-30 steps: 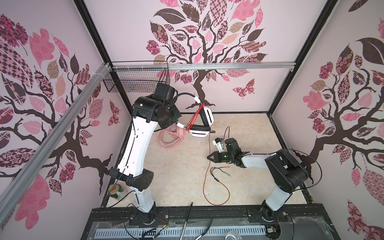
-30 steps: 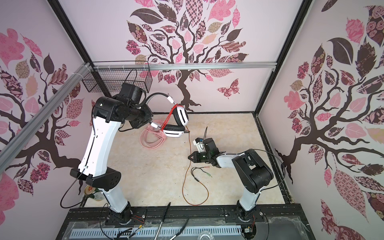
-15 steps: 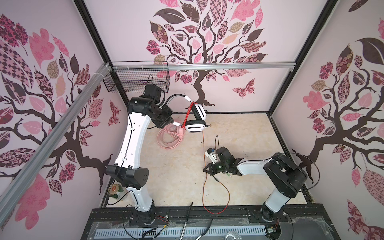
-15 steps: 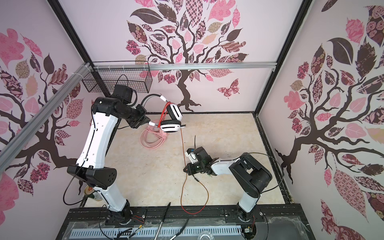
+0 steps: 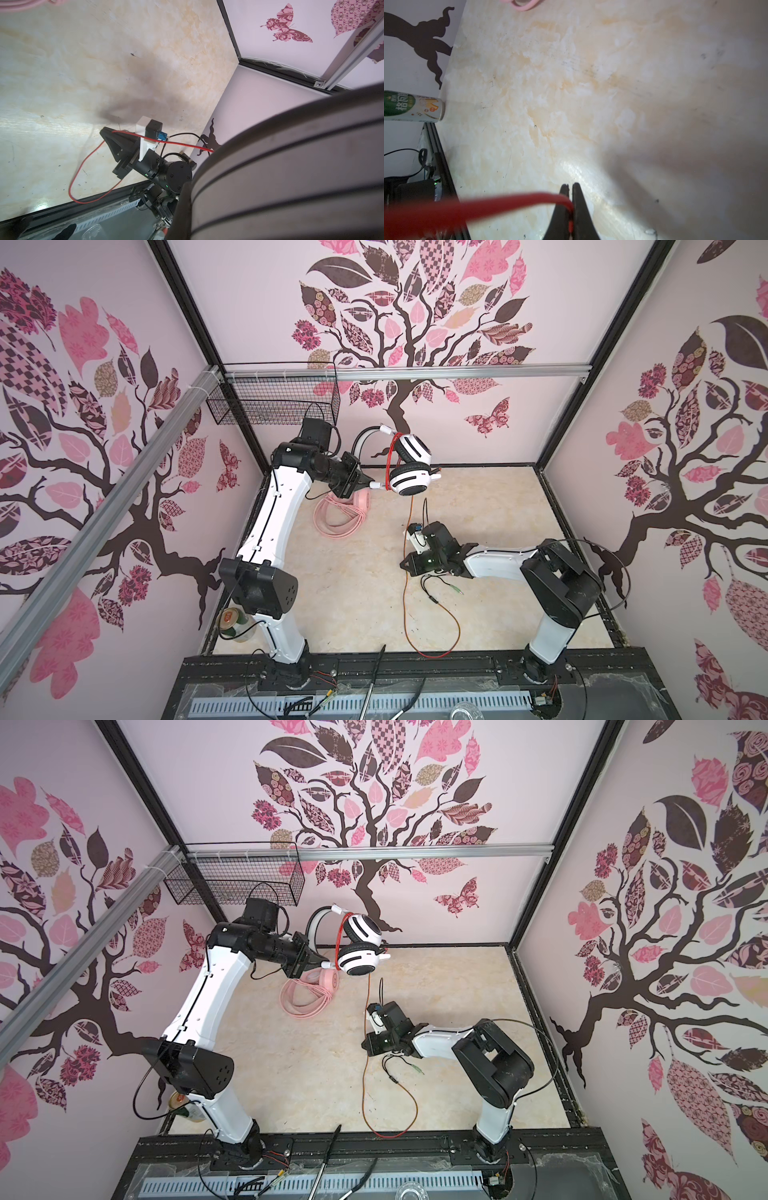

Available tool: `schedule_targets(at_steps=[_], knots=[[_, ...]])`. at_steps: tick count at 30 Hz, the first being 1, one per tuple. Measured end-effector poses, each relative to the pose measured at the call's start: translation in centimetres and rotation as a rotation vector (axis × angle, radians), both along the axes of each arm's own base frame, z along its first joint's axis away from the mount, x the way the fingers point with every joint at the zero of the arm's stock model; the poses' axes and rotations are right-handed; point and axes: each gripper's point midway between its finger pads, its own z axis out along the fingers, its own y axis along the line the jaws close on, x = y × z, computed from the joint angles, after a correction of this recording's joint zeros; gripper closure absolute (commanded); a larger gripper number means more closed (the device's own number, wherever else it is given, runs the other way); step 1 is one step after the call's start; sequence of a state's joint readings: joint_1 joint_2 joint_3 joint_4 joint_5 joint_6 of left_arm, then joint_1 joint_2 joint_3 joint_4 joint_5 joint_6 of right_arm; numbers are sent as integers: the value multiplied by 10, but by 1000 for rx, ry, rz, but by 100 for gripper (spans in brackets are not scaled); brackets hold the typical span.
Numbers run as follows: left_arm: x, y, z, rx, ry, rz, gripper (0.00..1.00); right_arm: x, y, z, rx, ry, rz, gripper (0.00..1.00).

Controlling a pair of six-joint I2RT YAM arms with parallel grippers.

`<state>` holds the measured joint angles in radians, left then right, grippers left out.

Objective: Wrap the headphones
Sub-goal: 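Draw the red cable up toward the headset with the right gripper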

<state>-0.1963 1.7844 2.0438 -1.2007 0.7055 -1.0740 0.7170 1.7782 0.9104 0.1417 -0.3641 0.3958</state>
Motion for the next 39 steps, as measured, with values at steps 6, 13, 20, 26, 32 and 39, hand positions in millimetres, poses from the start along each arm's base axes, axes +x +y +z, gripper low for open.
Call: schedule_targets(at_steps=[6,13,20,26,32,39], knots=[[-3,-8,3,-76,18,-13,100,7,-1,-14,-64,20,-19,100],[8,6,-7,16,-3,60,100,-29,7,-15,-142,-1,62,100],[31,45,-27,246,-61,229,100,-83,16,24,-215,-90,186,100],[39,79,-58,427,-57,361,100,-113,18,62,-218,-146,236,100],[39,91,-66,600,-89,422,100,-121,14,98,-243,-190,261,100],[30,88,-79,724,-98,419,100,-111,12,180,-205,-330,264,100]])
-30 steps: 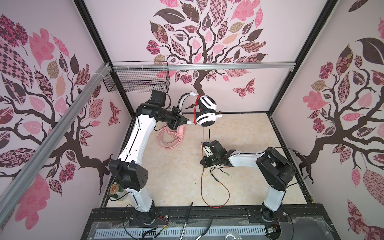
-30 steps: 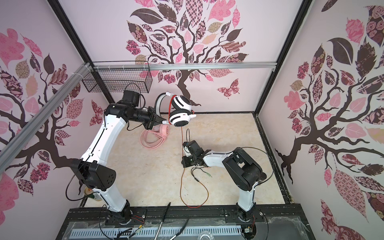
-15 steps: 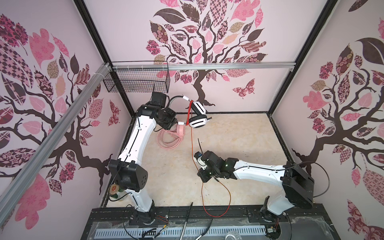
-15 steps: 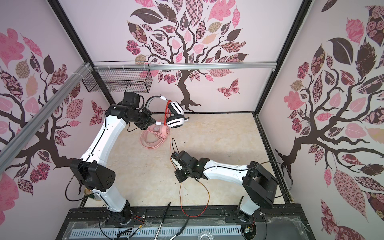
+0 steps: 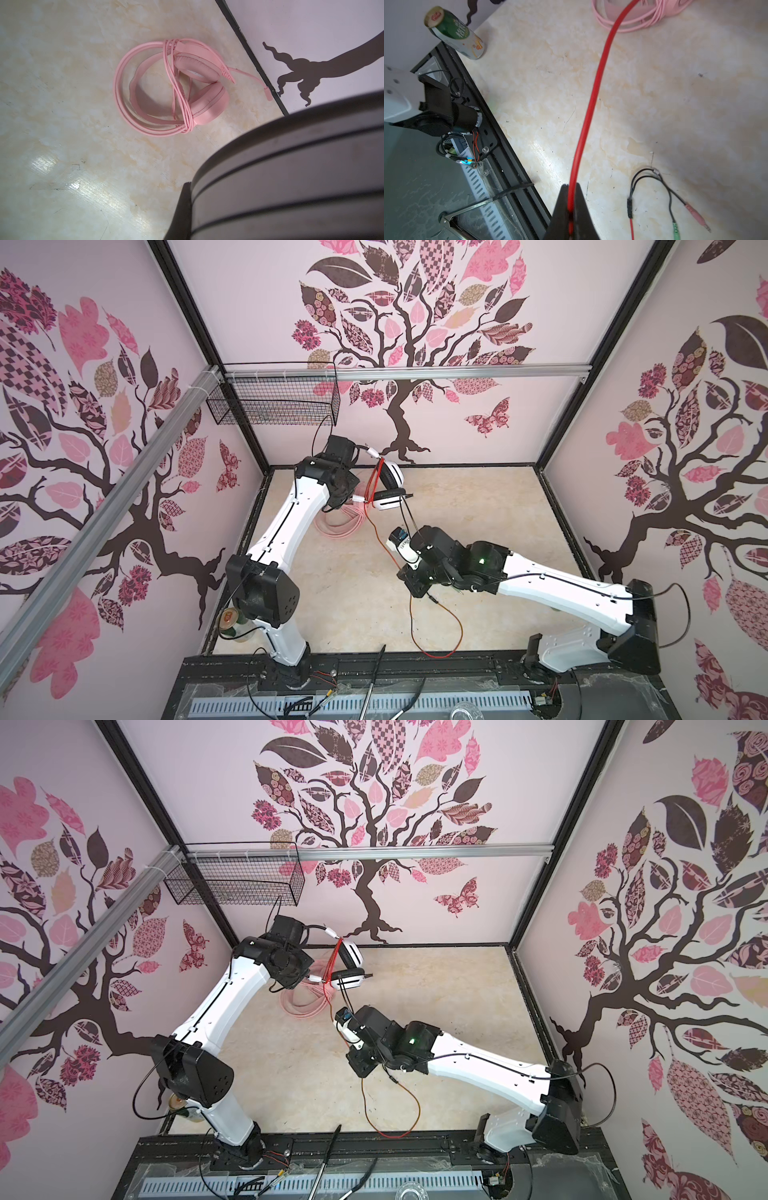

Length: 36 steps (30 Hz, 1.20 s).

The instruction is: Wrap the headphones

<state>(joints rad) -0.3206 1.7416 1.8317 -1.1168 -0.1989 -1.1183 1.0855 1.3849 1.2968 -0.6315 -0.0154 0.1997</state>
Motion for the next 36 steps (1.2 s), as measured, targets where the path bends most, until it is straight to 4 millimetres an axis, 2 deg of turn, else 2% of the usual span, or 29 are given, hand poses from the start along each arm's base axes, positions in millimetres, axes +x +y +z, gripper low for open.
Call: schedule_targets(at_steps=[4,9,13,17,21,26,36], knots=[[-8,3,-12,38,37,2,100,14,-7,43,5,-118,-30,100],[-26,6,-25,78,92,-26,100,45,-25,86,-42,-318,-126,100],[-46,9,-19,105,105,-92,100,76,-42,105,-97,-452,-216,100],[-66,9,-10,112,91,-197,100,116,-57,103,-156,-529,-300,100],[-92,2,-11,100,87,-335,100,145,-59,95,-195,-586,-322,100],[-118,-11,-11,63,87,-487,100,165,-47,88,-173,-618,-293,100],[-135,-26,8,-22,35,-587,100,187,-43,53,-56,-530,-235,100]])
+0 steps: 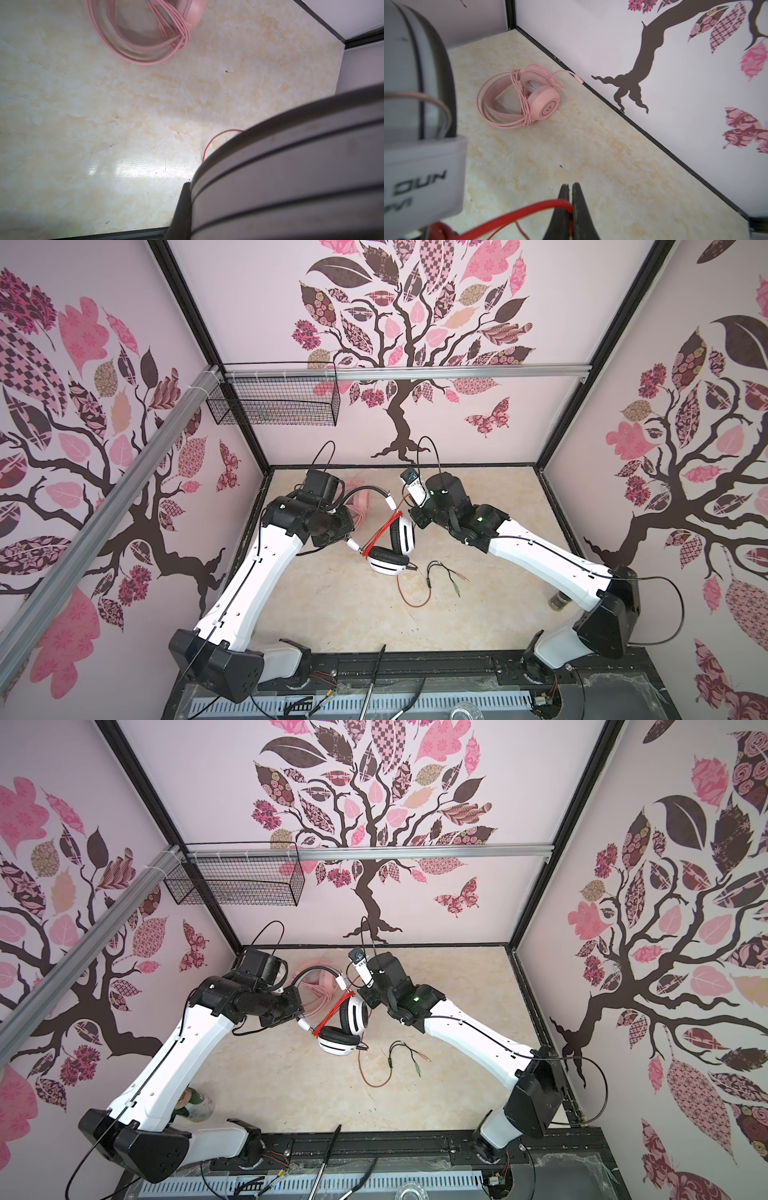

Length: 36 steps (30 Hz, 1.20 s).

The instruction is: Wrap the headphones

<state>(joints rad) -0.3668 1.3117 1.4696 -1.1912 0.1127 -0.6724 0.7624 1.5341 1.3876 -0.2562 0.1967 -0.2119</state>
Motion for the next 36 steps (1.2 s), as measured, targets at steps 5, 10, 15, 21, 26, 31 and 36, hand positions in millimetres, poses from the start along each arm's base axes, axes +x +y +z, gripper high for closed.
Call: schedule_targets(at_steps=[5,10,15,21,26,31,36], knots=[[-4,-8,1,-58,27,-9,100,8,-11,-35,144,112,48,88],[-7,-13,4,-135,67,22,100,12,-25,-57,286,196,60,69],[3,-15,18,-228,86,76,100,10,-23,-61,404,242,90,59],[27,-4,39,-276,60,175,100,-2,-18,-73,505,292,146,33],[42,2,64,-278,-7,223,100,-33,-29,-111,539,378,160,30],[53,1,75,-288,-31,238,100,-56,-31,-138,593,472,178,34],[60,3,77,-280,-39,253,100,-69,-21,-173,594,566,197,34]])
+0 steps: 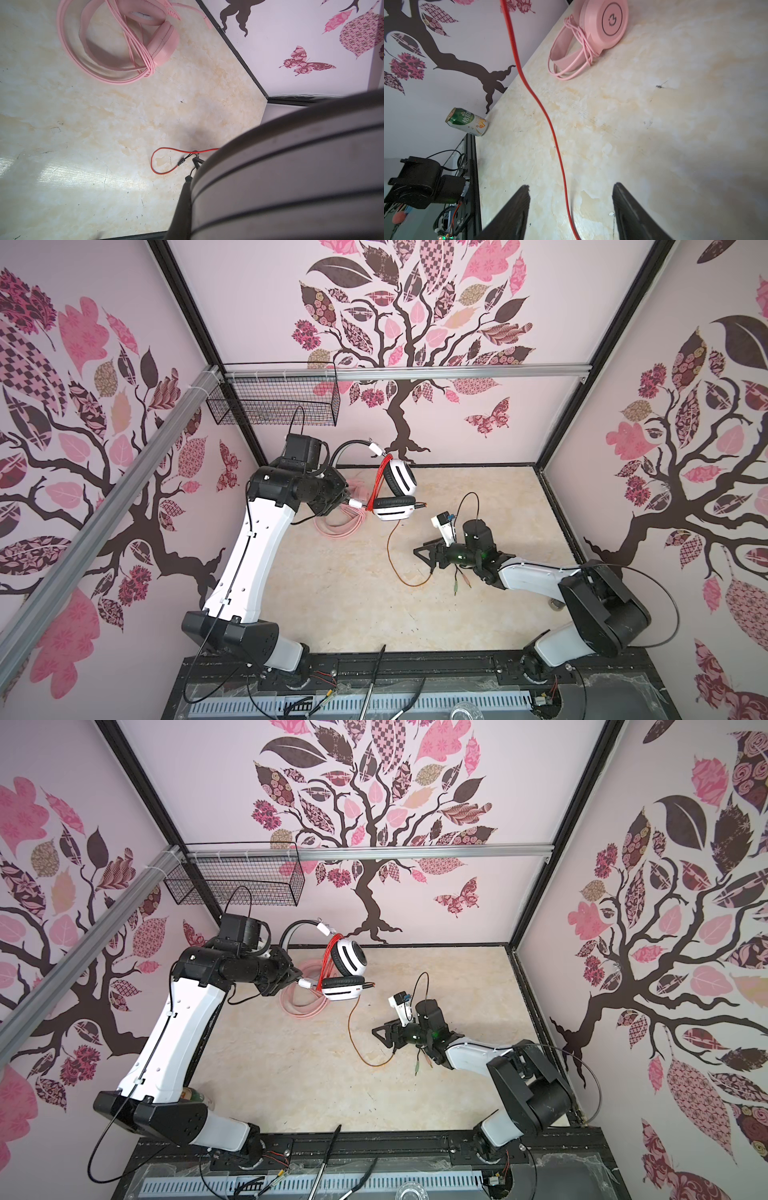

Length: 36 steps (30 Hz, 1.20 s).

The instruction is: Wrap the headphones

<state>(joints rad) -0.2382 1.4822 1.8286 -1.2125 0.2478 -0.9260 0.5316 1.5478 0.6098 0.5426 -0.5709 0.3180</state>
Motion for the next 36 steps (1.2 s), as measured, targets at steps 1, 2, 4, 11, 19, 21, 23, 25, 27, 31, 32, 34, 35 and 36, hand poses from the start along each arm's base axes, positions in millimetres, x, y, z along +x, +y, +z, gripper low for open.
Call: schedule_targets(at_steps=[1,2,4,11,19,21,23,25,27,31,32,34,35,36], knots=[[0,0,0,0,0,2,100,-3,4,-7,-7,14,13,34],[0,0,1,0,-2,3,100,-6,10,-15,-14,27,31,35],[0,0,1,0,-3,4,100,-12,21,-26,-27,47,62,35],[1,2,1,0,-2,9,100,-14,57,-56,-48,86,120,43],[0,5,2,6,-4,9,100,-1,65,-79,-77,100,99,54],[0,5,4,6,-8,9,100,-1,69,-80,-80,94,104,60],[0,6,6,6,-11,11,100,-6,73,-81,-84,96,116,67],[0,7,5,6,-10,12,100,-10,76,-82,-92,96,127,80],[0,7,5,6,-8,13,100,-14,78,-83,-96,100,136,95],[1,7,5,-1,-5,17,100,-23,75,-89,-106,125,138,100],[1,7,5,-3,-4,20,100,-26,73,-92,-112,133,139,100],[1,7,5,-11,-1,29,100,-33,68,-90,-130,135,136,100],[2,7,5,-18,1,35,100,-37,65,-89,-146,136,130,100],[3,6,6,-27,3,42,100,-42,62,-88,-167,136,127,100]])
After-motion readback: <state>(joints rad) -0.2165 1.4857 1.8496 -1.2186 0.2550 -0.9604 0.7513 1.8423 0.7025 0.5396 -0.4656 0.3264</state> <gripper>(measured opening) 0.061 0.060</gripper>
